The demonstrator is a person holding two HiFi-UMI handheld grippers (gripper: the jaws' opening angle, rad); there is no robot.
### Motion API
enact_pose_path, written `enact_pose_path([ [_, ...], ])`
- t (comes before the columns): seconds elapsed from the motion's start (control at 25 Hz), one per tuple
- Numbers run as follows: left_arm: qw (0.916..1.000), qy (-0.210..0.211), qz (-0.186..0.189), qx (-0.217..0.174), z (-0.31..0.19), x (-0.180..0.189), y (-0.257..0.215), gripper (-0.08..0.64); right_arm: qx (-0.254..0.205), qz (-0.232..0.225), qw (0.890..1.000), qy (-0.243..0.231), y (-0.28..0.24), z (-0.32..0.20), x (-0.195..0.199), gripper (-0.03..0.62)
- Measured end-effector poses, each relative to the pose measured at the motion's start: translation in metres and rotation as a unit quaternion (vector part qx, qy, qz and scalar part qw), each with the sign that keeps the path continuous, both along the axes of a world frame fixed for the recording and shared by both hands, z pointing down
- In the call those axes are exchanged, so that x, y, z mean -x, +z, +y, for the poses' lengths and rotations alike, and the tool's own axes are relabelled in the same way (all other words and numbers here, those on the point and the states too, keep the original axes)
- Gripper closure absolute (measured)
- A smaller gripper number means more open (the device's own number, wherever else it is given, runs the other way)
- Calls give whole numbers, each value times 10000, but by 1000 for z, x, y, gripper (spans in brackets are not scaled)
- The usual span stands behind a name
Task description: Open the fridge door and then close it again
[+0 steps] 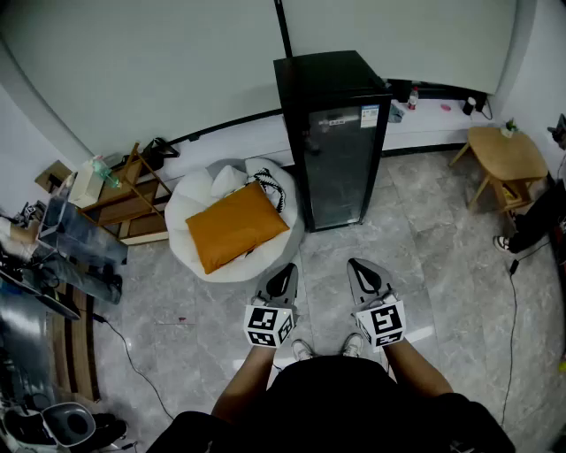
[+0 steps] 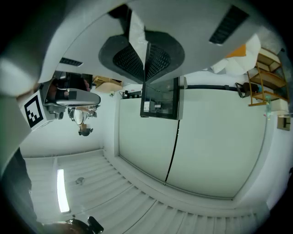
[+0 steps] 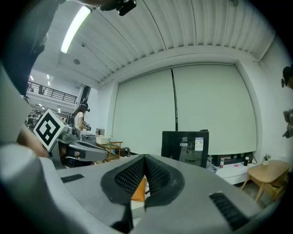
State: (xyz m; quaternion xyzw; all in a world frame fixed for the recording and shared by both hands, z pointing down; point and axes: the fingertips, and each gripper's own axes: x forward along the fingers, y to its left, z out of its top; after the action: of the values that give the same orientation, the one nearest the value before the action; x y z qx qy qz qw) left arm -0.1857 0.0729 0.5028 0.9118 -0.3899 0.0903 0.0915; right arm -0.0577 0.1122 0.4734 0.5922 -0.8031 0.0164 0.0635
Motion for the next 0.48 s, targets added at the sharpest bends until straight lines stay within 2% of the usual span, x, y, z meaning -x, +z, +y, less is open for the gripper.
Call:
enact_pose_path([
  [0.48, 9996, -184, -217, 26, 17, -18, 1, 531, -37, -228, 9997, -126, 1, 12, -22, 577],
])
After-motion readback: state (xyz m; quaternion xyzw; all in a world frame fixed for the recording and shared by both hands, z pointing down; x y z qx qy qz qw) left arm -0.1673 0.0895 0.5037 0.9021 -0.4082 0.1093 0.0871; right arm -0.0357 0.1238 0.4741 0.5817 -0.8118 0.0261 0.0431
